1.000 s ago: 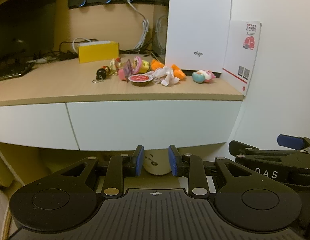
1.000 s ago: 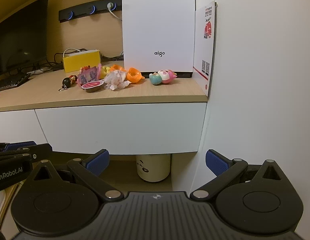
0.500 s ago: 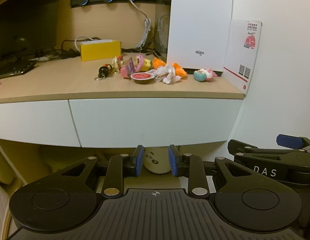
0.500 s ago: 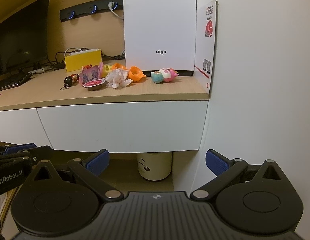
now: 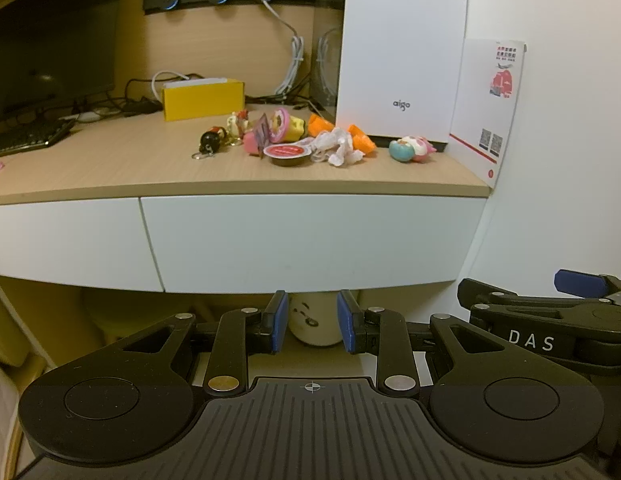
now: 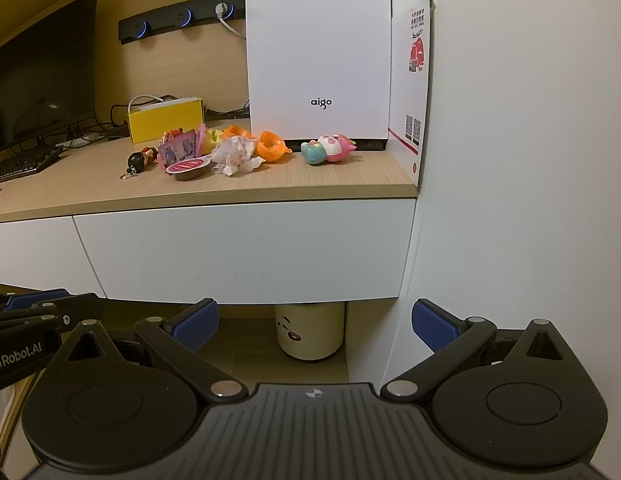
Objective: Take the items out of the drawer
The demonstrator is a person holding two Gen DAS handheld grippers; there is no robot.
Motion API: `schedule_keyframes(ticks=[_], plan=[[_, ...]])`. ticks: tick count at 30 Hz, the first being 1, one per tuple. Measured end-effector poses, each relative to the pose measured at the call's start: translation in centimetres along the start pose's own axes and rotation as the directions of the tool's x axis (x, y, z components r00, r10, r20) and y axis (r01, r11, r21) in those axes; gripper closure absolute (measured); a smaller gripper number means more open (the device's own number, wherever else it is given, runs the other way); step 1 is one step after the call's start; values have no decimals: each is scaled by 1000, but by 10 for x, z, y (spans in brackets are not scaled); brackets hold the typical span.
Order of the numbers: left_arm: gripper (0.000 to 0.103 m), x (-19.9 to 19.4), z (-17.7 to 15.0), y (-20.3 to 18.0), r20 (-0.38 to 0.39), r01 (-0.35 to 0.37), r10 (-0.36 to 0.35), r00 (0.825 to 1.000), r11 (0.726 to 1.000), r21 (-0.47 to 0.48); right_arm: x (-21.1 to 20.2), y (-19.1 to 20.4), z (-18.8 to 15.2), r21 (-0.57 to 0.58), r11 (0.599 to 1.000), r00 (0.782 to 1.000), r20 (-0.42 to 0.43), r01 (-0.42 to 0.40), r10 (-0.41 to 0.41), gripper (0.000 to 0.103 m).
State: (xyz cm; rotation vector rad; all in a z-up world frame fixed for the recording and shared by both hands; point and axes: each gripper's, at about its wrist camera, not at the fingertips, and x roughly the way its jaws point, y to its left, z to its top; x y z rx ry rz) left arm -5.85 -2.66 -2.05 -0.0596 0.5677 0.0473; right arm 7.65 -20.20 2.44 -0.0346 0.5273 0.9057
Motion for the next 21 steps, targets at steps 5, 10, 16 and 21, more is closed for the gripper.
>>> schedule_keyframes(ticks=[5,10,16,21], plan=[[73,0,0,0,-1,-1,1,1000,1000,-1,-1,2,-2,5,1000,1000,-2,3,-3,0],[73,-2,-2,0,-1,-11,11,1000,1000,-10,-3,3,-4,13,1000,1000,0,9,-9,0],[73,-3,-1,1,-1,-9,9,1000,1000,-10,-5,7,-6,15,1000,1000,-4,11,-11,0],[73,-3,-1,2,0,-10,10,1000,1000,-11,-6,9,-6,17,1000,1000,-4,14,-14,0]])
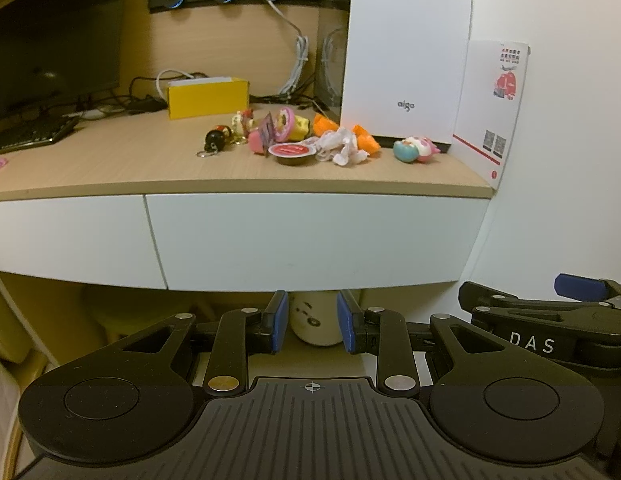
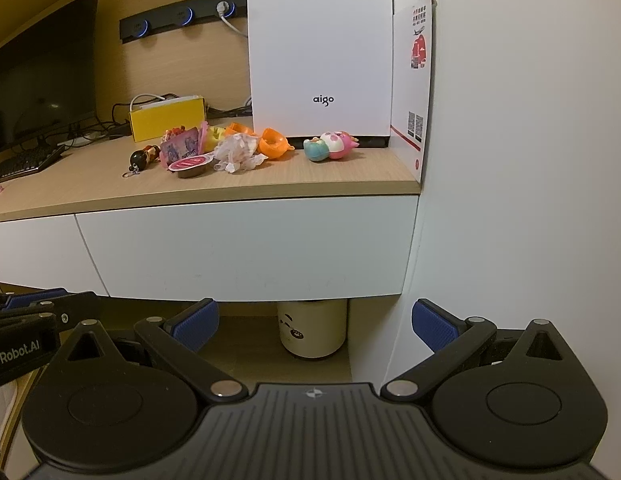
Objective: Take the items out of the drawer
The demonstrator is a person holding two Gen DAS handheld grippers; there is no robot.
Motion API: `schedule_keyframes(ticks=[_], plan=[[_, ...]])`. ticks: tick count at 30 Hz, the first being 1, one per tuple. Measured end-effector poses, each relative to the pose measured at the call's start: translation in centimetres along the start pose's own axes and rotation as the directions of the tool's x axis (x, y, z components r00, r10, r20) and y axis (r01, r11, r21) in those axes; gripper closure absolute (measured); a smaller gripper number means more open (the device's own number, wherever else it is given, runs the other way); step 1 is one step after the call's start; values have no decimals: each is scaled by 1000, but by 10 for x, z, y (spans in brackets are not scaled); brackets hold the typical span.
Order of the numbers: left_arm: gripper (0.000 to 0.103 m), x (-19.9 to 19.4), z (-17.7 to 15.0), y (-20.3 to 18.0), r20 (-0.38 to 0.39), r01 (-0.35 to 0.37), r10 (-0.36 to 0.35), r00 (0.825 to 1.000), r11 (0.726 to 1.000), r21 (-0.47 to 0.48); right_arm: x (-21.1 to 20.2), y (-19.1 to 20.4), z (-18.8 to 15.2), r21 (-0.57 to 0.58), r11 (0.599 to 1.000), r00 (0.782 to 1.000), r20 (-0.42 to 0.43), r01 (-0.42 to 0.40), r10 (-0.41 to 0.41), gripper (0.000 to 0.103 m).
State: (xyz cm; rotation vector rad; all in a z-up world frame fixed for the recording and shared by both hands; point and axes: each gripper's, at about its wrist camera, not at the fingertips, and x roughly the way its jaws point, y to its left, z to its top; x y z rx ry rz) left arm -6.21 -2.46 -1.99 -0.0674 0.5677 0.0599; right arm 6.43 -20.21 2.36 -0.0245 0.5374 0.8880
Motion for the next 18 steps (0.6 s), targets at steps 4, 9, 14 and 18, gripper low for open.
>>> schedule_keyframes(ticks=[4,9,14,18], plan=[[73,0,0,-2,-1,-9,9,1000,1000,-5,-3,1,-1,1,1000,1000,-1,2,-2,0],[73,0,-1,-4,-4,-11,11,1000,1000,-5,-4,4,-1,1,1000,1000,0,-1,1,0],[73,0,-1,-4,-3,-14,14,1000,1000,-8,-4,5,-1,3,1000,1000,-1,0,0,0],[73,0,-1,-5,-3,-15,15,1000,1000,-8,-4,5,-1,3,1000,1000,0,1,-1,0]])
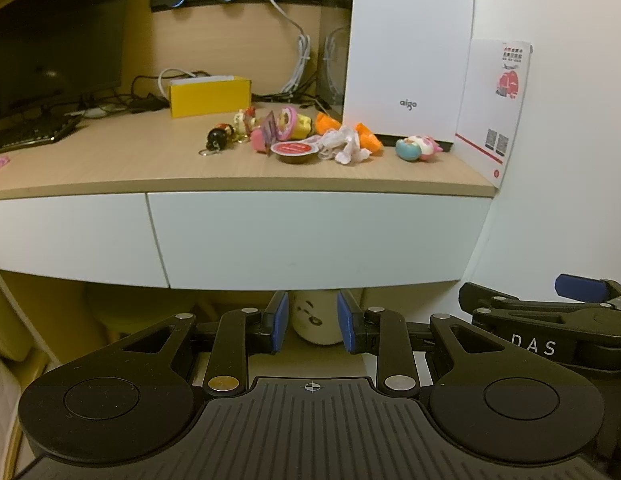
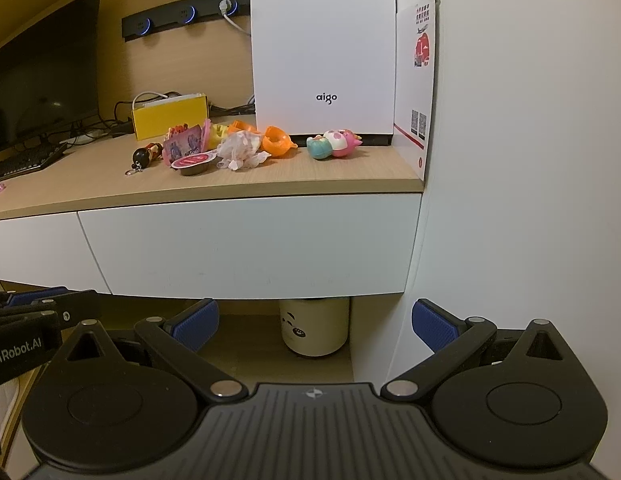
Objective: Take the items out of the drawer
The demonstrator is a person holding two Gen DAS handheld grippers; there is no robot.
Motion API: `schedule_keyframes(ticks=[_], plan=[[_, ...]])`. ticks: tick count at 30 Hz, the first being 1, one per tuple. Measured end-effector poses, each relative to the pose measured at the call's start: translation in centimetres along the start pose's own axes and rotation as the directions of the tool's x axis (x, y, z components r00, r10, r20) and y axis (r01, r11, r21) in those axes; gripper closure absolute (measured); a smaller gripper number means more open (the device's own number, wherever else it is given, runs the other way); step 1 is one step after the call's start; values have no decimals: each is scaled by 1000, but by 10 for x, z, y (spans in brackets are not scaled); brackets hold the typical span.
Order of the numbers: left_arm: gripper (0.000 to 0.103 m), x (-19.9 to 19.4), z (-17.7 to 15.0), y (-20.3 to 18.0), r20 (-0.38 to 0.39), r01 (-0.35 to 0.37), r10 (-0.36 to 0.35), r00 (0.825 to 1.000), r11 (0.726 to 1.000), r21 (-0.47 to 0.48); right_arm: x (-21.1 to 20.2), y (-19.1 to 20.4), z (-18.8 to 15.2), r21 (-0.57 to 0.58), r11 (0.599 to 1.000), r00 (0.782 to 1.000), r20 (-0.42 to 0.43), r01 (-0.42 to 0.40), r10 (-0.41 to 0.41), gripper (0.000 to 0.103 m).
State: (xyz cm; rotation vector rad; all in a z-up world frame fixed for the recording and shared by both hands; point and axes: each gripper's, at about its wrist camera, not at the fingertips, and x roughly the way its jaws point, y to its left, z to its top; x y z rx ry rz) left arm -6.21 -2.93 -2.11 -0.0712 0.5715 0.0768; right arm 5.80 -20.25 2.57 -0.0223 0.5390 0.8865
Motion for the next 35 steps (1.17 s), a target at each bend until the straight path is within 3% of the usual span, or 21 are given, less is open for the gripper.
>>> schedule_keyframes(ticks=[9,19,26,30,35], plan=[[73,1,-1,0,-6,-6,6,1000,1000,-7,0,0,-2,-1,1000,1000,-1,-1,1,0],[86,0,0,-4,0,44,-44,999,999,-30,-1,0,-3,1,1000,1000,1,2,-2,0],[87,2,-1,-11,0,-50,50,999,998,-37,1,-2,-1,14,1000,1000,0,4,-4,0],[87,10,-2,-10,-29,-21,19,999,999,-42,3,-3,-1,14,1000,1000,-7,4,-4,0],[87,15,-3,-12,-25,-36,36,999,999,4,6,-7,3,30,999,1000,-20,-18,19,0]])
